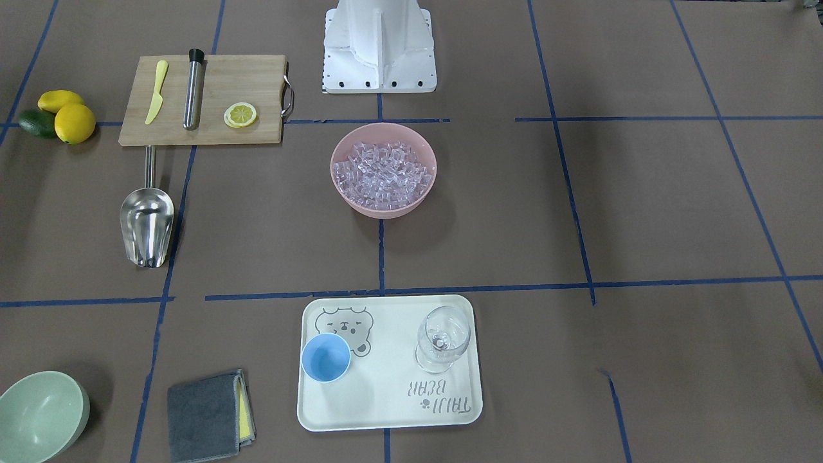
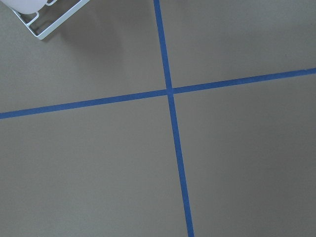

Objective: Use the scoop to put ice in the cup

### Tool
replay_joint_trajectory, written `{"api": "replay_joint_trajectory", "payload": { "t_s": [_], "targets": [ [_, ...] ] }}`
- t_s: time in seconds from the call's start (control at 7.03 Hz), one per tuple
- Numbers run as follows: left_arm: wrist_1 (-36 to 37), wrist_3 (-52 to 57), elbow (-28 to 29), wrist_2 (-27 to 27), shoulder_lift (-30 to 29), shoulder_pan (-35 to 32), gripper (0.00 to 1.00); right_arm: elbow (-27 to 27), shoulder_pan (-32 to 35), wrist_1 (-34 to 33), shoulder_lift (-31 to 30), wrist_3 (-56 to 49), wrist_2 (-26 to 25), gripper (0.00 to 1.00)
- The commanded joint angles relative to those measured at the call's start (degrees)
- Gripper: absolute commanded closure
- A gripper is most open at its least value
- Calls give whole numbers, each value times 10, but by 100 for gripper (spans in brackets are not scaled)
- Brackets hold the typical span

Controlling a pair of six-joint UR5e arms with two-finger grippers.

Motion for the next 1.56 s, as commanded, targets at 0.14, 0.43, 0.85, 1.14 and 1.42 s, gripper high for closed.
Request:
{"api": "replay_joint_trajectory", "payload": {
  "t_s": [0.14,0.43,0.85,1.14,1.42],
  "targets": [
    [0,2,3,1,0,1,0,0,0,0,0,1,0,0],
    [0,2,-1,0,0,0,0,2,0,0,10,1,0,0],
    [-2,-1,1,-1,-3,3,0,13,-2,26,14,7,5,0],
    [-17,-1,7,-7,-32,4,0,7,-2,67,5,10,9,0],
    [-115,-3,14,-4,-39,4,0,5,-2,67,6,11,31,0]
  ]
}}
